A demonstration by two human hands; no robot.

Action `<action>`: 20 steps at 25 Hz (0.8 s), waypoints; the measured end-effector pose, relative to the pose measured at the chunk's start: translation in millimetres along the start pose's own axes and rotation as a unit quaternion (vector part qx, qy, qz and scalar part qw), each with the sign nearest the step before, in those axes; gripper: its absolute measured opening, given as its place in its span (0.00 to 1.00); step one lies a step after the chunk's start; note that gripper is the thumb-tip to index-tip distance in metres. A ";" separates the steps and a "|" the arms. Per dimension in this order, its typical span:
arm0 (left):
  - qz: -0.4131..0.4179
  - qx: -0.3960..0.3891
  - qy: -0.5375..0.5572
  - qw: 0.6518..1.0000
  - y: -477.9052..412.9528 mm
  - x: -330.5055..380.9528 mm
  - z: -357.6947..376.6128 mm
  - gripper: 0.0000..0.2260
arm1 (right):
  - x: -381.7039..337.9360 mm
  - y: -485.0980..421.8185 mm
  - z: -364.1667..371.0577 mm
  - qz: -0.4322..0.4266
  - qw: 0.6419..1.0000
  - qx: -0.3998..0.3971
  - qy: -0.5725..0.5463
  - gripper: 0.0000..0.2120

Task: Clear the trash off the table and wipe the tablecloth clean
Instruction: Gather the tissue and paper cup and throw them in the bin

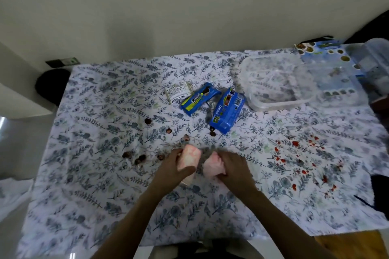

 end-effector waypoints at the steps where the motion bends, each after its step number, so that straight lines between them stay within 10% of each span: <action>1: -0.003 0.003 0.025 1.000 -1.7 2.7 6.8 0.39 | 3.0 4.6 0.1 -0.009 0.999 -0.003 0.043 0.32; 6: 0.019 0.054 -0.042 0.997 2.3 1.7 15.6 0.43 | 28.4 40.2 4.1 -0.061 0.991 -0.033 0.110 0.44; 20: 0.022 0.005 -0.077 0.997 23.6 -5.5 42.5 0.42 | 24.0 33.3 14.9 -0.134 0.974 -0.026 0.180 0.36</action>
Point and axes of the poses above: each hand's wrist, its own y-axis away from the middle knuckle, its own z-axis out of the palm, x = y × z, the point moved 8 cm from there along -y, towards the middle knuckle, and after that the axes turned 5 degrees about -y, right-handed, at the moved point
